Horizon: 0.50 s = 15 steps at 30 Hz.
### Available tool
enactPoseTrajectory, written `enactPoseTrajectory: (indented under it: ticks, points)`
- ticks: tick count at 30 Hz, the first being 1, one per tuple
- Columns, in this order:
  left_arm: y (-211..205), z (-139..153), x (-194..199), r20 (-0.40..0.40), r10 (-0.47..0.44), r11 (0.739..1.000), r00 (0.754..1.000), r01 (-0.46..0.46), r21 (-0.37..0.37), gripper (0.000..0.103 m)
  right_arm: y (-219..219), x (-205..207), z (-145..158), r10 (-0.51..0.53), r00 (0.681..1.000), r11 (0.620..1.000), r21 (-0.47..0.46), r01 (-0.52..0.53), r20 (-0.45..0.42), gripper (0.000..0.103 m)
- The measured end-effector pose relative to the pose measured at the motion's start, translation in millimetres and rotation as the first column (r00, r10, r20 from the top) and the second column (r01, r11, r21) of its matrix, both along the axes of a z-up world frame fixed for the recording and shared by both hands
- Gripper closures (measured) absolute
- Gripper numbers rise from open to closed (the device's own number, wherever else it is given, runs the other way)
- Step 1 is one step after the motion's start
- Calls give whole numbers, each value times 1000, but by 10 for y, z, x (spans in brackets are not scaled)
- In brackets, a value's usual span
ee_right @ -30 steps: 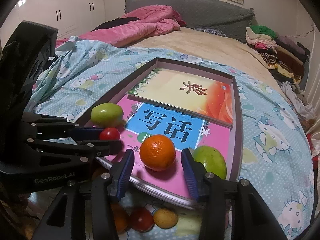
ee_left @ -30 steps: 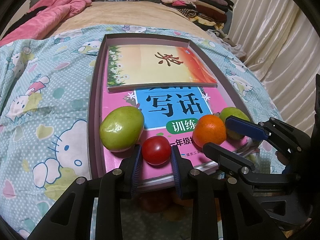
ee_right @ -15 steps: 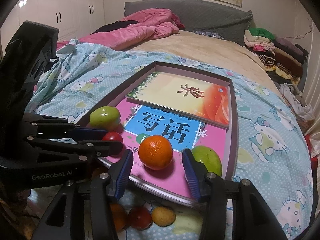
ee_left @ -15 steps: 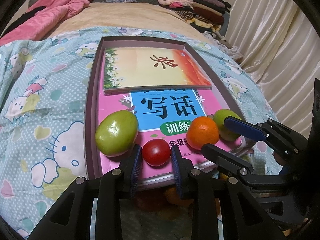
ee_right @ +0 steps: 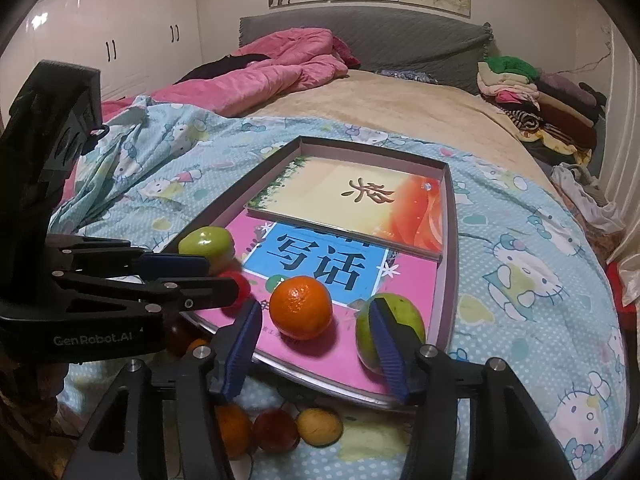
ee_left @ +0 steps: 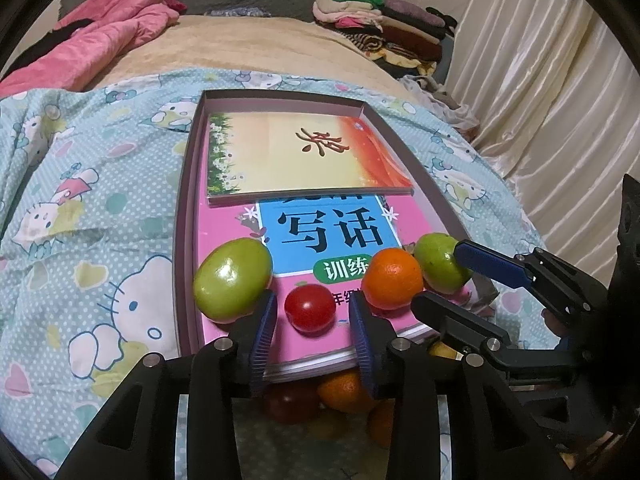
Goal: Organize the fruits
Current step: 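Open the left tool to release the red tomato while the right tool releases the orange, then pull both open tools back from the box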
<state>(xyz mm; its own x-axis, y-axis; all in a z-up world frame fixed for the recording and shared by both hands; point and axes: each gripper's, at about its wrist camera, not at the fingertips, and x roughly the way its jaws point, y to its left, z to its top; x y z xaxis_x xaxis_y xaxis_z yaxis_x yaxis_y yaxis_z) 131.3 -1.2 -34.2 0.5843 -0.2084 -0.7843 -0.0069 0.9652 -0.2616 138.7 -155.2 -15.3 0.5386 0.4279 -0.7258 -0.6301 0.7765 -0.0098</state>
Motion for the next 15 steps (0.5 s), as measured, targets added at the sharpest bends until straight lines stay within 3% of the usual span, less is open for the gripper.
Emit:
enactPoseTrajectory:
  ticks: [15]
  points:
    - [4,73,-34,23,12,1000,1000,-12,10,52,-50,8,66,-22,999,999,26,21,25,40]
